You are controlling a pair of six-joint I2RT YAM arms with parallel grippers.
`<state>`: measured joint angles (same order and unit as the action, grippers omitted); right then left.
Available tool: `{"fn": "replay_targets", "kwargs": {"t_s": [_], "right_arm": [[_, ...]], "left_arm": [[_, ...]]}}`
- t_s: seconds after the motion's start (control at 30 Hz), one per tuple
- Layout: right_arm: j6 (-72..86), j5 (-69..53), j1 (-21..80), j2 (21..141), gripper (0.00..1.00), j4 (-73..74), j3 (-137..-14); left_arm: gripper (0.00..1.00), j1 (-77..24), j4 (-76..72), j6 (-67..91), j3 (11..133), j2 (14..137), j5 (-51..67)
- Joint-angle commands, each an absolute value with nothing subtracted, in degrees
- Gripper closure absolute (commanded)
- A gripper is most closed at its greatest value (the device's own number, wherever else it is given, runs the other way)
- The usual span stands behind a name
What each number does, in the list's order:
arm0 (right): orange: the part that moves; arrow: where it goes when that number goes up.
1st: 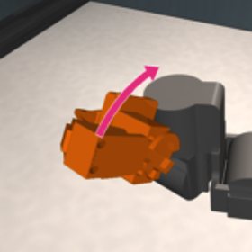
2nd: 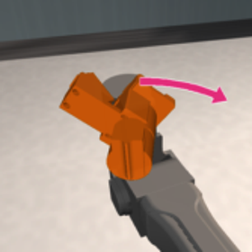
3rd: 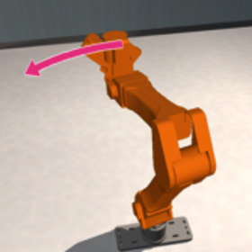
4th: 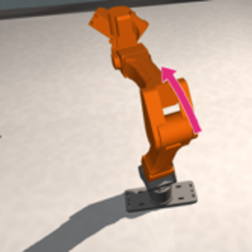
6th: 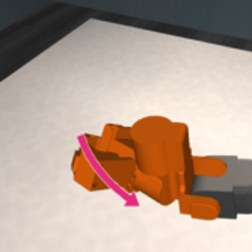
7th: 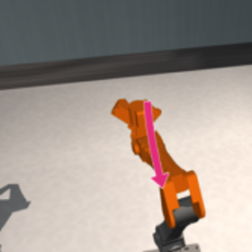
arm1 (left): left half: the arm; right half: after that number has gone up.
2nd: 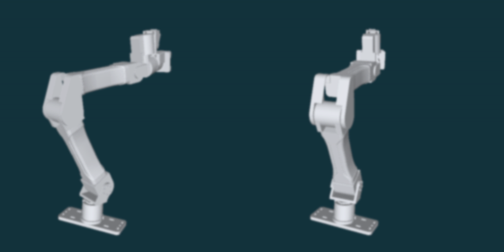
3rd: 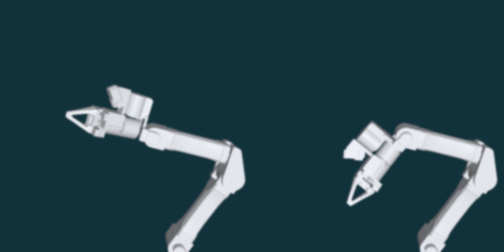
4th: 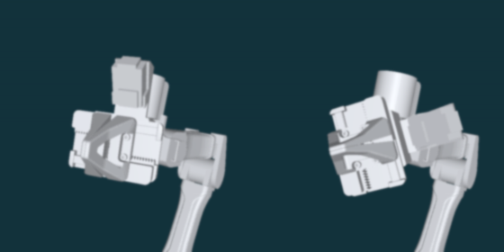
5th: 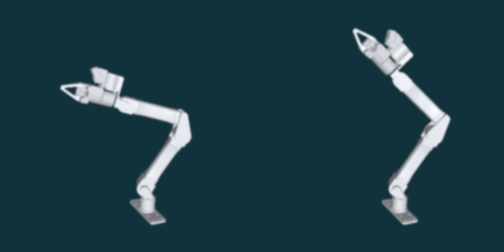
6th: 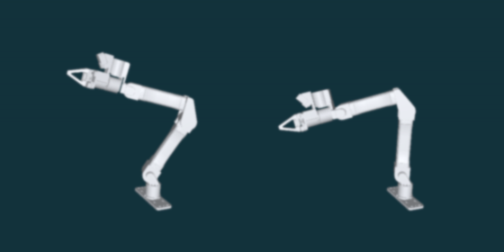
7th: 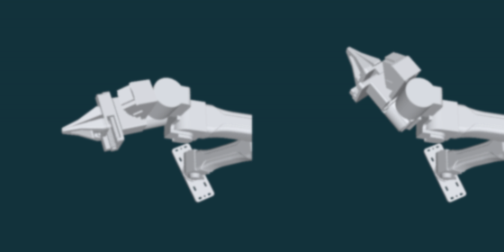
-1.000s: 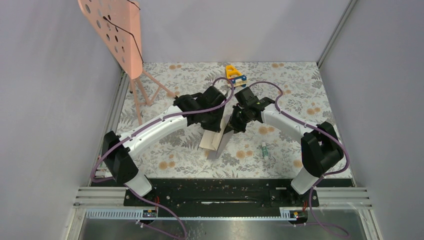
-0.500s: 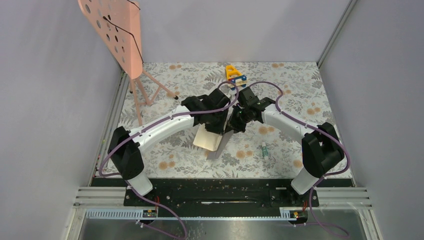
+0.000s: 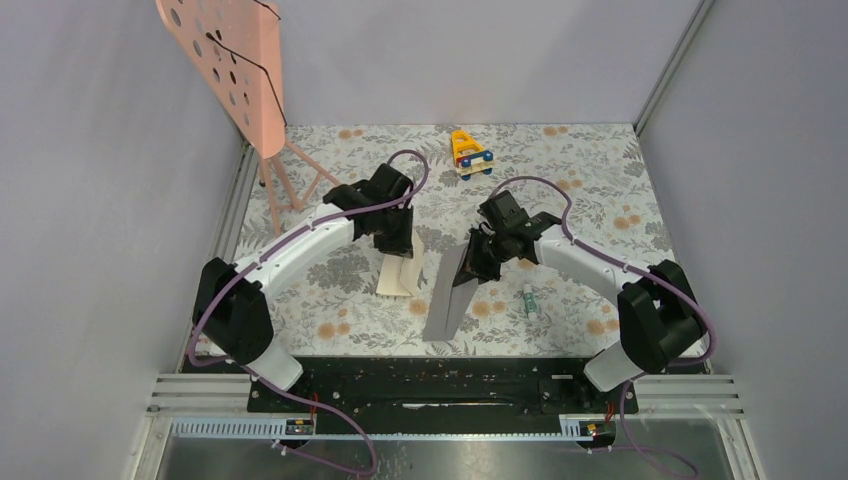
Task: Place the letter into the envelope and seal it
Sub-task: Place the letter at the center of the board, then adjust the envelope.
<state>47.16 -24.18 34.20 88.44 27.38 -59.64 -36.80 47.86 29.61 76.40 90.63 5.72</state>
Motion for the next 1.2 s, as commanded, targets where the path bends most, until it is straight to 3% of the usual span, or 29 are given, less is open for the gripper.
{"fn": "replay_targets", "kwargs": {"t_s": [0.0, 0.07, 0.1, 0.13, 0.17, 0.3, 0.57, 0.8, 0.87, 1.0, 1.17], "right_arm": [[43.61, -25.63, 34.63, 84.89, 1.00, 26.74, -59.71], [41.22, -24.99, 34.60, 84.62, 1.00, 29.18, -61.31], [39.91, -24.69, 34.63, 84.37, 1.00, 30.65, -62.13], [38.63, -24.40, 34.60, 83.87, 1.00, 31.75, -62.96], [37.77, -24.13, 34.56, 83.14, 1.00, 32.30, -63.42], [33.75, -24.82, 34.35, 78.94, 1.00, 32.92, -65.45], [28.28, -33.06, 31.04, 70.26, 1.00, 32.31, -70.52], [24.43, -36.90, 29.18, 67.60, 1.00, 32.92, -72.27], [23.01, -30.46, 29.25, 69.97, 1.00, 40.12, -74.60], [27.19, -5.12, 29.40, 79.99, 1.00, 57.63, -81.70], [33.76, -2.33, 29.76, 85.23, 1.00, 57.96, -78.64]], "left_arm": [[0.63, -34.83, 46.32, 27.89, 78.45, 90.20, 9.11], [0.25, -34.10, 47.11, 27.54, 79.37, 90.09, 8.62], [0.12, -34.10, 46.94, 27.39, 79.46, 89.13, 7.79], [0.03, -34.10, 46.16, 27.46, 79.41, 88.08, 7.17], [0.02, -33.98, 45.35, 27.50, 79.01, 86.76, 6.72], [0.01, -32.87, 40.76, 27.55, 77.11, 82.34, 9.60], [0.01, -26.40, 30.01, 25.57, 72.65, 76.02, 31.81], [0.01, -24.08, 22.48, 29.04, 68.58, 71.59, 36.76], [0.01, -24.07, 22.06, 29.84, 67.65, 71.59, 34.77], [0.01, -25.71, 24.22, 30.35, 67.34, 73.79, 29.00], [0.01, -32.69, 25.61, 30.76, 66.62, 78.14, 21.75]]}}
